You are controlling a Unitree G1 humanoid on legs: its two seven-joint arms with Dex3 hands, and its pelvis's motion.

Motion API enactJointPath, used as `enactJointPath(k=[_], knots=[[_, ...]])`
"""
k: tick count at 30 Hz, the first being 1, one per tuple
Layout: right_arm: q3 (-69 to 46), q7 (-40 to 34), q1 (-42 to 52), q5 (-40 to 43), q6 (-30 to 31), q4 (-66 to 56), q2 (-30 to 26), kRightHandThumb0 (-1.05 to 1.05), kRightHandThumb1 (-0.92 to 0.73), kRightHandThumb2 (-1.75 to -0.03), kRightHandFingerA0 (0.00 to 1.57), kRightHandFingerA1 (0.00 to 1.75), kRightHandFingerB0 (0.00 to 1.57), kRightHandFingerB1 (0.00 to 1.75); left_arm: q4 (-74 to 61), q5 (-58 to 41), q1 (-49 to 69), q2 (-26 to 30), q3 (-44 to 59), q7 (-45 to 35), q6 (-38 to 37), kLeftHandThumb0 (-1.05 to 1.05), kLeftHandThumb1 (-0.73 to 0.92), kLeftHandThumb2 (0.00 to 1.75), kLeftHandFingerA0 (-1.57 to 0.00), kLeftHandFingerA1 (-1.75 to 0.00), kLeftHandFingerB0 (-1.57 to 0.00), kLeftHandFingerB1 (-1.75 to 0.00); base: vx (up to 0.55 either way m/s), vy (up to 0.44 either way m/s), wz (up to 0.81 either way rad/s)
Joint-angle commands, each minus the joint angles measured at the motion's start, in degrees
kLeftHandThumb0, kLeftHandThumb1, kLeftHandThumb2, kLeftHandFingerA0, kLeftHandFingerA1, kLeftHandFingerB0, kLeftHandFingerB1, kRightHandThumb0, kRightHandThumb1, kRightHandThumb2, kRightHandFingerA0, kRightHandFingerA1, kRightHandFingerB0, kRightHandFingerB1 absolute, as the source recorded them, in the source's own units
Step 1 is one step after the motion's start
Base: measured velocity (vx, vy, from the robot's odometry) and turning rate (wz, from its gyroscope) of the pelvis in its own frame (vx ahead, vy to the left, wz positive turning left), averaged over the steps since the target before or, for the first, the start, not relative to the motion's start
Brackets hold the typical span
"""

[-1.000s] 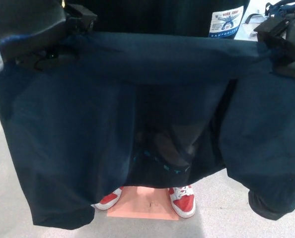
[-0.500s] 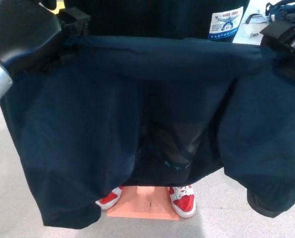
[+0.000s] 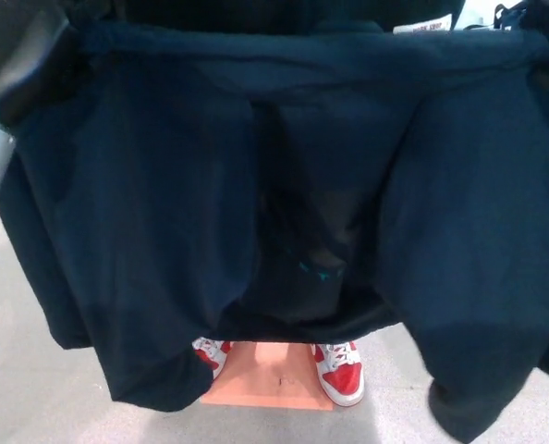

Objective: A person hands a coat to the robot and the robot grabs it with both hands and holds it while the person wears the coat.

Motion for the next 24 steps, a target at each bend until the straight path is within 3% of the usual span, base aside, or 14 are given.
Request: enactJointPath(k=[1,4,5,6,7,8,9,10,11,14,15,16,20,24], knots=[[-5.55,-4.37,-3.45,-0.54,8.06,4.97,3.44,-0.37,-0.86,-0.66,0.92,1.75,0.7,1.6,5.74,1.24,-1.78,-1.55,5.09,11.26,6.19,-0.36,0.87,0.64,-0.92,-1.75,-0.6,-1.68,0.0,0.0,0.0],[-6.96,-5.76,-5.85,0.63,7.7,6.84,5.46,-0.35,-0.84,-0.65,0.9,1.75,0.64,1.57,5.92,0.18,-2.87,-2.2,6.67,10.0,6.62,-0.39,0.85,0.65,-0.93,-1.75,-0.63,-1.67,0.0,0.0,0.0],[-7.41,-5.51,-7.37,0.21,8.75,7.46,6.05,-0.36,-0.84,-0.65,0.85,1.75,0.66,1.23,6.24,0.44,-3.85,-2.42,7.21,11.09,6.48,-0.45,0.83,0.65,-0.95,-1.75,-0.66,-1.69,0.0,0.0,0.0],[-7.72,-5.33,-8.03,-0.21,9.07,7.82,6.42,-0.36,-0.84,-0.65,0.85,1.75,0.66,1.23,6.53,0.78,-4.29,-2.6,7.52,11.7,6.31,-0.45,0.83,0.65,-0.95,-1.75,-0.66,-1.69,0.0,0.0,0.0],[-7.78,-4.72,-9.05,0.0,8.85,8.66,6.4,-0.36,-0.87,-0.65,0.89,1.63,0.78,0.97,6.81,0.81,-4.66,-2.52,7.76,12.21,5.78,-0.47,0.79,0.64,-0.96,-1.75,-0.69,-1.69,0.0,0.0,0.0],[-7.66,-4.3,-10.41,-0.18,8.65,9.77,6.23,-0.35,-0.88,-0.66,0.95,1.25,0.79,0.95,6.74,0.79,-5.21,-2.41,8.15,12.25,5.64,-0.46,0.76,0.63,-0.93,-1.75,-0.68,-1.65,0.0,0.0,0.0],[-7.49,-4.08,-11.86,-0.63,8.44,10.99,6.02,-0.35,-0.88,-0.66,0.95,1.25,0.79,0.95,6.55,0.79,-5.82,-2.32,8.63,12.02,5.73,-0.46,0.76,0.63,-0.93,-1.75,-0.68,-1.65,0.0,0.0,0.0],[-7.58,-3.88,-12.63,-0.38,8.62,11.48,6.32,-0.35,-0.88,-0.65,1.03,0.97,0.81,0.84,6.6,0.41,-6.24,-2.17,9.03,11.9,5.19,-0.44,0.78,0.63,-0.92,-1.75,-0.65,-1.69,0.0,0.0,0.0],[-7.15,-3.98,-14.49,-1.15,8.79,12.71,6.1,-0.38,-0.89,-0.65,1.03,1.08,0.86,0.93,6.56,0.44,-7.38,-1.96,9.41,12.14,4.96,-0.44,0.87,0.66,-0.93,-1.75,-0.63,-1.69,0.0,0.0,0.0],[-6.47,-5.68,-18.17,-2.05,8.12,15.84,5.98,-0.39,-0.86,-0.66,1.02,1.25,0.83,1.05,5.84,0.39,-9.24,-1.64,10.18,11.02,5.37,-0.43,0.84,0.65,-0.9,-1.75,-0.62,-1.67,0.0,0.0,0.0],[-7.24,-5.23,-20.81,0.09,8.38,17.62,7.1,-0.41,-0.84,-0.7,0.88,1.73,0.79,1.48,6.78,0.0,-11.29,-1.13,10.35,10.98,4.1,-0.4,0.88,0.66,-0.92,-1.75,-0.65,-1.67,0.0,0.0,0.0],[-7.34,-5.05,-22.76,0.71,8.6,19.04,7.55,-0.39,-0.89,-0.67,0.9,1.75,0.73,1.56,7.48,-0.05,-12.74,-0.81,10.46,11.2,3.28,-0.38,0.86,0.65,-0.92,-1.75,-0.65,-1.68,0.0,0.0,0.0],[-5.4,-6.22,-30.44,-1.24,8.64,24.89,7.28,-0.39,-0.87,-0.66,0.88,1.75,0.74,1.49,12.1,0.08,-19.46,0.63,9.76,11.94,0.35,-0.37,0.84,0.65,-0.94,-1.75,-0.65,-1.68,0.0,0.0,0.0],[-3.59,-5.76,-39.0,-1.34,7.67,31.77,7.14,-0.36,-0.85,-0.65,0.86,1.75,0.64,1.55,16.55,0.2,-27.08,1.05,8.92,9.06,2.16,-0.4,0.85,0.65,-0.92,-1.75,-0.64,-1.73,0.0,0.0,0.0]])
